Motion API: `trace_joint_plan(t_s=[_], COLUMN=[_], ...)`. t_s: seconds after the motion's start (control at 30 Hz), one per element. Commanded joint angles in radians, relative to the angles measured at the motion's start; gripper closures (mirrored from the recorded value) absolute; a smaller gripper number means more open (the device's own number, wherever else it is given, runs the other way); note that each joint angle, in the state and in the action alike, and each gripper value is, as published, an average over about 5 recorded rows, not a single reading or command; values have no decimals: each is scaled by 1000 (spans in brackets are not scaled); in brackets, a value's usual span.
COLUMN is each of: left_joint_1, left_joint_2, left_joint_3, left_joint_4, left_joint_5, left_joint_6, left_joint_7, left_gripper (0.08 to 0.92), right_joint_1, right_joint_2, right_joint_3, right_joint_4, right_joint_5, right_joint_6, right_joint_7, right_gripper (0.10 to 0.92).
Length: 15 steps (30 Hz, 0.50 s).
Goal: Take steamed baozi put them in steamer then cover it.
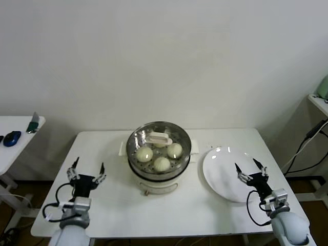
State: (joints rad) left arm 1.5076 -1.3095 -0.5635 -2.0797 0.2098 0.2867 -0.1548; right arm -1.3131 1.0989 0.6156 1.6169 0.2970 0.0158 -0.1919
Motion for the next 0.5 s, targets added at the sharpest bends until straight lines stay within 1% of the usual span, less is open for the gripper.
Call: trace_joint_plan(t_s=[0.03, 0.5], left_joint_1=[91, 75], left_joint_2=[-78, -72], left_joint_3=[-135, -116], left_joint_4=[121, 126], left_joint_5=[-276, -250], left_joint_6=[-360, -331], left_joint_7=[-8, 18], left_gripper=[177, 177], right_joint_1=[3, 6], right_joint_2=[9, 22], right_joint_3=[-5, -5], right_joint_4=[6, 2], right_joint_5=[5, -4], right_joint_6=[18, 14], right_joint_7=[-6, -31], right_gripper=[203, 203])
